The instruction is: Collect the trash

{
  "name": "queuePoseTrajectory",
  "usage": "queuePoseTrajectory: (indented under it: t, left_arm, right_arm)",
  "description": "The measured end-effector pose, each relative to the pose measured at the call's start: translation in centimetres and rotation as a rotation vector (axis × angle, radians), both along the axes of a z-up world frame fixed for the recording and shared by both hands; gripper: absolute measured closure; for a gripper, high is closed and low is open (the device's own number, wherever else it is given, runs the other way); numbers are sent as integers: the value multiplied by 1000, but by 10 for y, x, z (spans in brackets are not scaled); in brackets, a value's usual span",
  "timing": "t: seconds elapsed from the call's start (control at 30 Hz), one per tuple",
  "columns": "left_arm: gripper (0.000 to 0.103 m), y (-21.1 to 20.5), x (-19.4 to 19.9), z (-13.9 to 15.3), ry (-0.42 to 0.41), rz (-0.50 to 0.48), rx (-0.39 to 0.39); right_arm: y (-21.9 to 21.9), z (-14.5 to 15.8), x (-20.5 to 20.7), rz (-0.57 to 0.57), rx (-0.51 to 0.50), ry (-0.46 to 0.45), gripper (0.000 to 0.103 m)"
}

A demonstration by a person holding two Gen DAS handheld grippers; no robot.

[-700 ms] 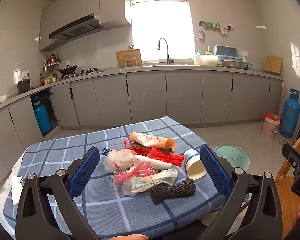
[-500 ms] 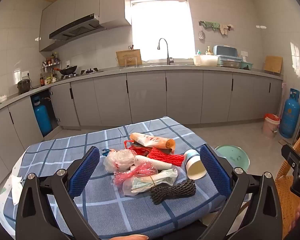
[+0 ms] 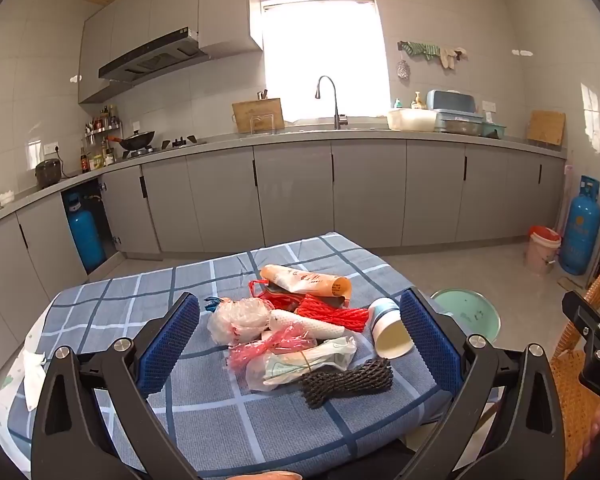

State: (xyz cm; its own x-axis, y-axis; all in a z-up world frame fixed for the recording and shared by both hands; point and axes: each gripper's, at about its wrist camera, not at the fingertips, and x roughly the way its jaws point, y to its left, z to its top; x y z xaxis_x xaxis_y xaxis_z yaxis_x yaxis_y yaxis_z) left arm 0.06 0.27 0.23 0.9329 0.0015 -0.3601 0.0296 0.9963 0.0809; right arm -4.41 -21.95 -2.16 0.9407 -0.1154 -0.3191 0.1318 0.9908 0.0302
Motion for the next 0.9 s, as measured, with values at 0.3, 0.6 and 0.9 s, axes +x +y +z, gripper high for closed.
queuePoseTrajectory:
  t: [0.3, 0.6, 0.9]
  left_arm:
    - [4, 1, -1, 0, -6, 2, 6]
    - [4, -1, -3, -1, -8, 5, 11]
    - [4, -1, -3, -1, -8, 5, 11]
  right_arm:
    - [-2, -4, 3, -2, 7, 7, 5]
    - [-3, -6, 5, -4, 6, 9, 5]
    - [-4, -9, 5, -4, 8, 12, 5]
